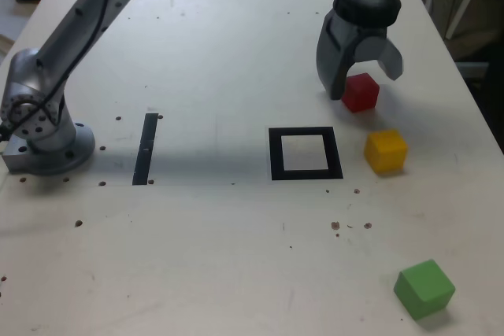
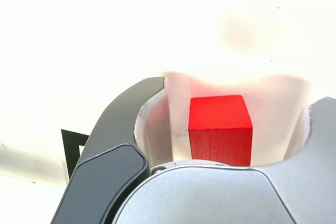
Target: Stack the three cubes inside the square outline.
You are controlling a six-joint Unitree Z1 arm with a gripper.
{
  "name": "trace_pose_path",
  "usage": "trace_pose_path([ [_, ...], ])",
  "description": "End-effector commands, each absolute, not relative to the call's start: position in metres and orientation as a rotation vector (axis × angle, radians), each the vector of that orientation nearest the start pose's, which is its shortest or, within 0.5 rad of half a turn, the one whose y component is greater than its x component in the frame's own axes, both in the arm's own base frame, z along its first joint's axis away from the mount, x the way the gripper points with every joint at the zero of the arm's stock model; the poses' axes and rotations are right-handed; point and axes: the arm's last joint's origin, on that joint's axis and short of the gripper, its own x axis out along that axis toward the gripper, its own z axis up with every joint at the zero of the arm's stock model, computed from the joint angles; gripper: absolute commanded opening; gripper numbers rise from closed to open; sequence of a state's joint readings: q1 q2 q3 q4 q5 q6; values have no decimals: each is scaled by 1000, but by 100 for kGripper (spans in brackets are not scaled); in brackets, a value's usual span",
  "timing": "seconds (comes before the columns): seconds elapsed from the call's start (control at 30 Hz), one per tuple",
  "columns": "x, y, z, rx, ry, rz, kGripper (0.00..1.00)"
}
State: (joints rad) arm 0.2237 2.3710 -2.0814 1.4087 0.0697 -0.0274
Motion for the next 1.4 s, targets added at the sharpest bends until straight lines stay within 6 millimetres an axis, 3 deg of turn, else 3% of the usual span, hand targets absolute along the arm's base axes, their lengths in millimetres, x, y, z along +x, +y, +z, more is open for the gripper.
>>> trace_pose_path([
  [0.0, 450, 107, 220, -155, 1698, 245, 78],
  [0.53, 456, 105, 211, -165, 1681, 234, 37],
  [1.03, 453, 92, 227, -126, 1652, 200, 33],
  [1.37, 410, 66, 255, -61, 1665, 146, 33],
])
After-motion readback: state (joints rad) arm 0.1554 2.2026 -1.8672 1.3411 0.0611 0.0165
